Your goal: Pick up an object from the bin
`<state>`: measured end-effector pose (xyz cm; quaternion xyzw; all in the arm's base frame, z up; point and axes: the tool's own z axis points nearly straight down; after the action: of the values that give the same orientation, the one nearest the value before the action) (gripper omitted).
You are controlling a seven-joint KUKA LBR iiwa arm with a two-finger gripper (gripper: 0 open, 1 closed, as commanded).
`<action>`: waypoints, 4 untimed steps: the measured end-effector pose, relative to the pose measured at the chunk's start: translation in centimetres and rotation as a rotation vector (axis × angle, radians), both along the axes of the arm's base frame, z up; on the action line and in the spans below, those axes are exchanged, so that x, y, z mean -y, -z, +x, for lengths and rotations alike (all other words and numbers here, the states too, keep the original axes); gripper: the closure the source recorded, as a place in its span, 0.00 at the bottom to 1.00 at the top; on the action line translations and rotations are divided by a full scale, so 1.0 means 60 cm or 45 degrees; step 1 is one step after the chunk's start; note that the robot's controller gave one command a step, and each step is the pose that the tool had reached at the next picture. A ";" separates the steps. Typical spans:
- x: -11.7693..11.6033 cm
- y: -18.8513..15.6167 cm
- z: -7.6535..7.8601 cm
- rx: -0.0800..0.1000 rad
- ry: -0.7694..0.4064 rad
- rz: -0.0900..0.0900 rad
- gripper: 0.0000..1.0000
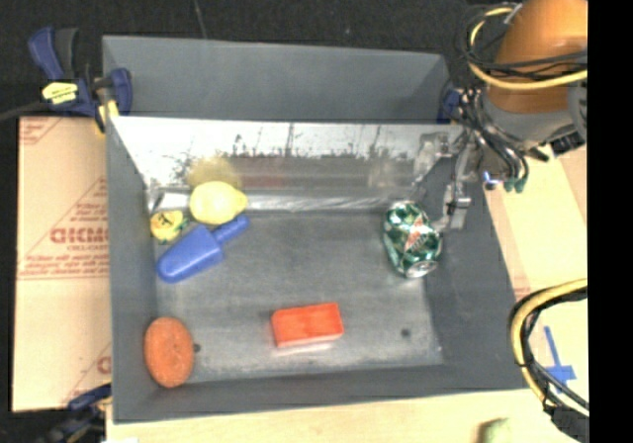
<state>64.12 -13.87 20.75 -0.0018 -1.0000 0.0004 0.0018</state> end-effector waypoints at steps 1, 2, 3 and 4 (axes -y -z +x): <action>0.000 -0.008 0.003 0.010 -0.003 -0.002 0.00; 0.012 0.113 -0.016 0.014 0.242 0.000 0.00; 0.032 0.187 -0.005 0.020 0.818 0.008 0.00; 0.023 0.217 0.000 0.028 0.762 0.011 0.00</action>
Offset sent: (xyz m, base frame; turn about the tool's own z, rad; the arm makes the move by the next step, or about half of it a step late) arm -0.0218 -0.0127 -0.1375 0.3677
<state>64.13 -15.27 7.71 -0.2964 -0.9550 -0.0046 -0.0092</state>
